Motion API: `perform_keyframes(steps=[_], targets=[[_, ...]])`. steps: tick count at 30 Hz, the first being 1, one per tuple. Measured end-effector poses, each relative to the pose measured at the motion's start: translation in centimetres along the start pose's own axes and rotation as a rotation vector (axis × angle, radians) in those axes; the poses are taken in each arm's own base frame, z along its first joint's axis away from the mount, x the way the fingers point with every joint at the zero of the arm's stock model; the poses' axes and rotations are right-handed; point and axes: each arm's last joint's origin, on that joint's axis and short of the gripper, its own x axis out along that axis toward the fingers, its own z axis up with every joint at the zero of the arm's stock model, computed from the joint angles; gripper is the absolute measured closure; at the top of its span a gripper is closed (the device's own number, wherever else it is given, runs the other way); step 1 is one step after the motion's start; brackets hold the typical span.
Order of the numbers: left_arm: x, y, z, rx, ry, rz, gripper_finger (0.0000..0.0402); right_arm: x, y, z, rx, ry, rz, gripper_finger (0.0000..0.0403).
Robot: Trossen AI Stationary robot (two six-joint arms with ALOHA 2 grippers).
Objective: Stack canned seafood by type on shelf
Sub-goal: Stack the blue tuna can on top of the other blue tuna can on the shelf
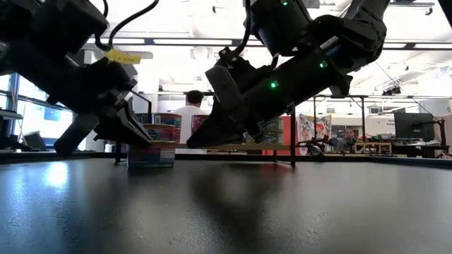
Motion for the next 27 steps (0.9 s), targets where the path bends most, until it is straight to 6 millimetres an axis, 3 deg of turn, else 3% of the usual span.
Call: perform_keyframes(steps=[14,22,27], targets=[[-2.6,-1.3,3.7,0.171,0.028,0.119,0.0401,0.0,0.0,0.0,0.001,0.000,0.000,0.0402],[-3.2,-0.8,5.1,0.138,0.026,0.232,0.0401,0.0,0.0,0.0,0.000,0.000,0.000,0.0402],[-3.3,0.8,5.1,0.094,0.048,0.282,0.0401,0.0,0.0,0.0,0.000,0.000,0.000,0.0402]])
